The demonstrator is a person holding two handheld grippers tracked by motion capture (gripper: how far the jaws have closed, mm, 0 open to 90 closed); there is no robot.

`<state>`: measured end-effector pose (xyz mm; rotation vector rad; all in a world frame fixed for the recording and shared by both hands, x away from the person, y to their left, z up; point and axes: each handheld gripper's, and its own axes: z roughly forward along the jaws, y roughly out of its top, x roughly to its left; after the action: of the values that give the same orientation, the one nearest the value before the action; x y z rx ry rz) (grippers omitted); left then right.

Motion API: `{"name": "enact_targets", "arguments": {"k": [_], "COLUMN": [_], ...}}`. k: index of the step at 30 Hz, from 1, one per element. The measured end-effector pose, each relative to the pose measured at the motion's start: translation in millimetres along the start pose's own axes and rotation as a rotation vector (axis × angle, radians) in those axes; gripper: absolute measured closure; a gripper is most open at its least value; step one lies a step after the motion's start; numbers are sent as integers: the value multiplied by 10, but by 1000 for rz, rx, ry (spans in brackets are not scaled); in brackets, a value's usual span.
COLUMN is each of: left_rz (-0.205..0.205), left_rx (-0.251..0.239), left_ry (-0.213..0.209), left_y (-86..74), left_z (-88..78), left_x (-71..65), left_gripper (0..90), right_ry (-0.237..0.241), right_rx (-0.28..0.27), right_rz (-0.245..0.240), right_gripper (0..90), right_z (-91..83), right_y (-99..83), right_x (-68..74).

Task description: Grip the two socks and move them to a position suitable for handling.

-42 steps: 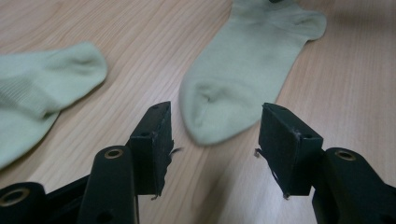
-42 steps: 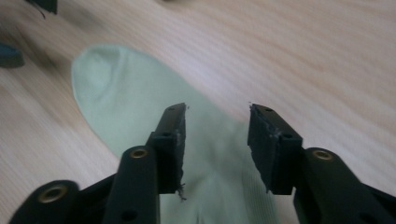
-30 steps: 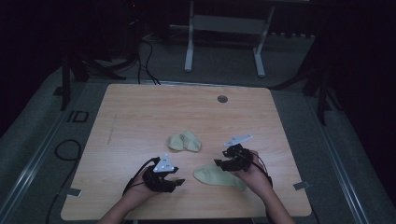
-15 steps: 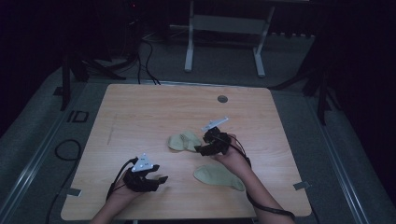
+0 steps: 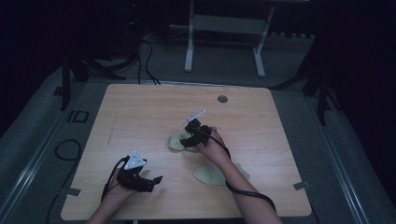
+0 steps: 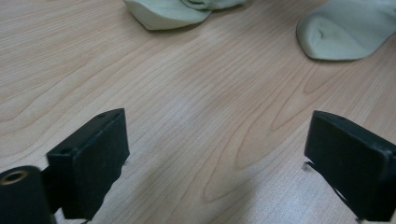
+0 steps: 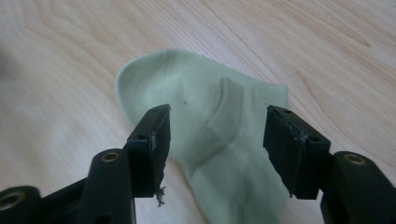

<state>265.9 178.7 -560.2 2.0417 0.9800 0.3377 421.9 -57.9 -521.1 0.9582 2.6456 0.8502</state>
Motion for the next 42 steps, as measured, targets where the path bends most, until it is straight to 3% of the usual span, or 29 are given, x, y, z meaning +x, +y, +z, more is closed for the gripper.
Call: {"name": "enact_targets", "arguments": {"k": [2, 9, 11, 16, 20, 26, 33, 34, 42], "left_rz": [-12, -4, -5, -3, -8, -10, -28, -28, -26], "left_rx": [3, 32, 38, 49, 53, 56, 53, 53, 60], "left_ry": [0, 7, 11, 11, 6, 7, 1, 2, 1], "left_y": [-2, -29, -35, -45, -48, -55, -56, -56, -53], "left_z": [1, 42, 53, 73, 82, 88, 82, 84, 93], "left_x": [13, 3, 5, -5, -7, 3, 24, 22, 32], "left_gripper": [18, 20, 20, 20, 21, 20, 21, 21, 21], "right_ry": [-4, -67, -81, -59, -75, -88, -92, -96, -121], "right_rx": [1, 42, 26, 33, 46, 56, 25, 15, -20], "right_rz": [7, 4, -4, -48, -79, -70, -45, -33, 23], "right_gripper": [391, 362, 381, 592, 776, 829, 832, 832, 831], "right_z": [75, 348, 368, 352, 347, 340, 95, -14, -373], "right_y": [17, 20, 13, 28, 46, 66, 121, 134, 39], "right_x": [1, 62, 92, 149, 181, 178, 62, -4, -258]}}
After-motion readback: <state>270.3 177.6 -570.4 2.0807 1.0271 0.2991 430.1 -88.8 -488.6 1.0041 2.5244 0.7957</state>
